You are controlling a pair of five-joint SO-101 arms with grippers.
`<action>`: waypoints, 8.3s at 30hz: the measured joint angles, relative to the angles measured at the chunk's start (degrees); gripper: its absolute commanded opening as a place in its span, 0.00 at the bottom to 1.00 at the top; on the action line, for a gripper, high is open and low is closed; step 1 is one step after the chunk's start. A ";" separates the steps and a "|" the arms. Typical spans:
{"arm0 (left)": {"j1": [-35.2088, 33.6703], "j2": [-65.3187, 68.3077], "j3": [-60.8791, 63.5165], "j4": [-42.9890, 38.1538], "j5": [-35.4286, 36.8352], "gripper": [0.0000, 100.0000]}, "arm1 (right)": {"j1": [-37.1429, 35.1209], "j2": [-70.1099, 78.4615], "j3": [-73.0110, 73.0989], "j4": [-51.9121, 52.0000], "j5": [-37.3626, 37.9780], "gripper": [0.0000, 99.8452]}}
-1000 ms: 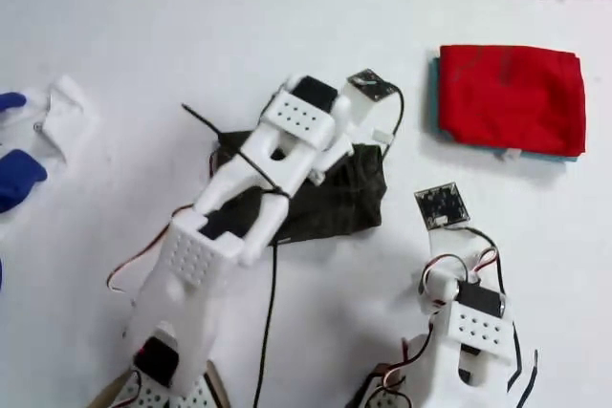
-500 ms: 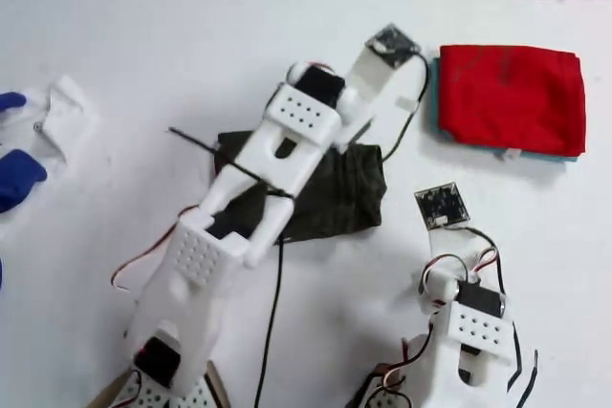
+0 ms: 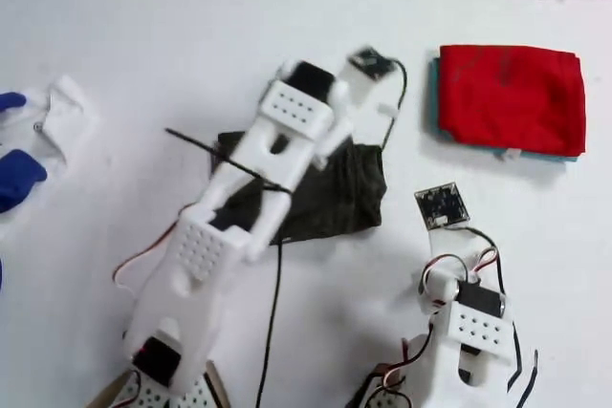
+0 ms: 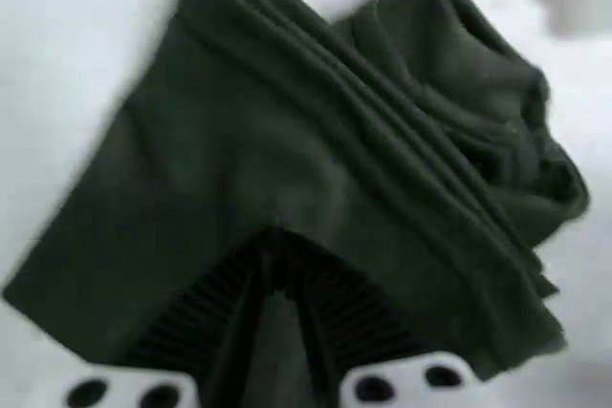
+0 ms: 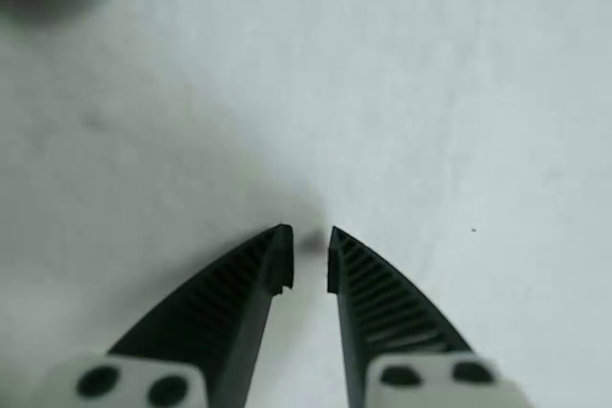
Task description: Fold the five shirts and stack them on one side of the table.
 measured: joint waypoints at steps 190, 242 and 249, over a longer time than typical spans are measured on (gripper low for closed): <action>-45.63 -65.67 70.86 -19.87 -5.98 0.02 | -30.51 108.75 -117.54 47.56 -22.68 0.02; -53.54 -65.67 86.59 -31.30 -9.23 0.02 | 10.55 118.59 -162.46 22.33 9.05 0.02; -53.54 -65.67 86.59 -31.30 -9.32 0.02 | 10.55 120.44 -162.46 18.55 9.14 0.10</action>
